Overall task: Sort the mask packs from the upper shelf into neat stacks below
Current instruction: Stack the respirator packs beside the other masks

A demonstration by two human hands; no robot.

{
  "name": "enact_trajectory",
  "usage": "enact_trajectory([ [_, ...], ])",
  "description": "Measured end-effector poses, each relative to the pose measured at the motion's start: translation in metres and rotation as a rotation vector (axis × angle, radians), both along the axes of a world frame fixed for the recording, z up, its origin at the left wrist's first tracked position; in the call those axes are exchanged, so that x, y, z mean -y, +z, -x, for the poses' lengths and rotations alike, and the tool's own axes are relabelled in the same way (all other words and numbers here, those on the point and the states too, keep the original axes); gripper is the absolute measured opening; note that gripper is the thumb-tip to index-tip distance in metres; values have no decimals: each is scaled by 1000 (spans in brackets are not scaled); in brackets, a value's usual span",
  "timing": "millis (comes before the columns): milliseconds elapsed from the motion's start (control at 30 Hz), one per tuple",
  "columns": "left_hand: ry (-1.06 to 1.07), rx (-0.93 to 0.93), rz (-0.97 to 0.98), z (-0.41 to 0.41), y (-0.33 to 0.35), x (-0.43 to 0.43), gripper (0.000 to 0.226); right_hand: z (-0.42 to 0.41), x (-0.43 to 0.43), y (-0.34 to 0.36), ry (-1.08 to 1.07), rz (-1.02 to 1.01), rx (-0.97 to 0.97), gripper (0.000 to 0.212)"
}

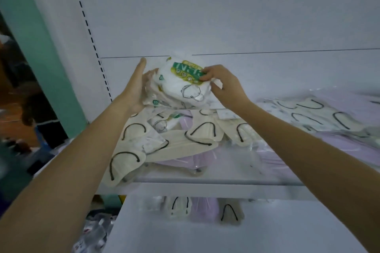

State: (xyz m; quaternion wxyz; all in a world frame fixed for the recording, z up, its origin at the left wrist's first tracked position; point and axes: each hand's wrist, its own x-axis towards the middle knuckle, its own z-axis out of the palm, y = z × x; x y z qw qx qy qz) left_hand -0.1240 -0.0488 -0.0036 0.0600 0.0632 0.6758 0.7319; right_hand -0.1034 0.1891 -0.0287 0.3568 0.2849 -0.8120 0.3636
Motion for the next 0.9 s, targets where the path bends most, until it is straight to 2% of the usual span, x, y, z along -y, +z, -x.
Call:
enact_trajectory([
  [67,-71,-34,103,0,-4,-1,55,-4,-5,4,-26,-82,36,30],
  [133,-67,-62,186,-9,-4,-9,32,-4,-7,8,-22,-139,48,30],
  [233,-62,-93,117,-11,1,-15,12,-11,-1,21,12,-118,95,31],
  [300,3,-136,76,-12,7,-15,5,-13,2,28,-37,-79,156,38],
  [433,202,-300,36,-6,13,-10,25,-19,1,26,-186,95,297,44],
  [533,343,-360,30,-5,9,8,27,-25,9,9,-230,-43,437,31],
  [667,456,-320,-42,-9,-4,43,26,-28,54,-9,-137,-334,617,24],
  [733,488,-307,-5,-12,-13,59,27,-23,80,-21,-145,-514,700,34],
  [800,529,-290,162,-13,-26,71,35,-17,99,-34,-240,-593,736,48],
  [867,542,-254,320,-20,-39,78,57,-11,110,-44,-363,-582,719,63],
  [900,549,-240,335,-21,-46,81,69,-9,114,-47,-408,-558,723,69],
])
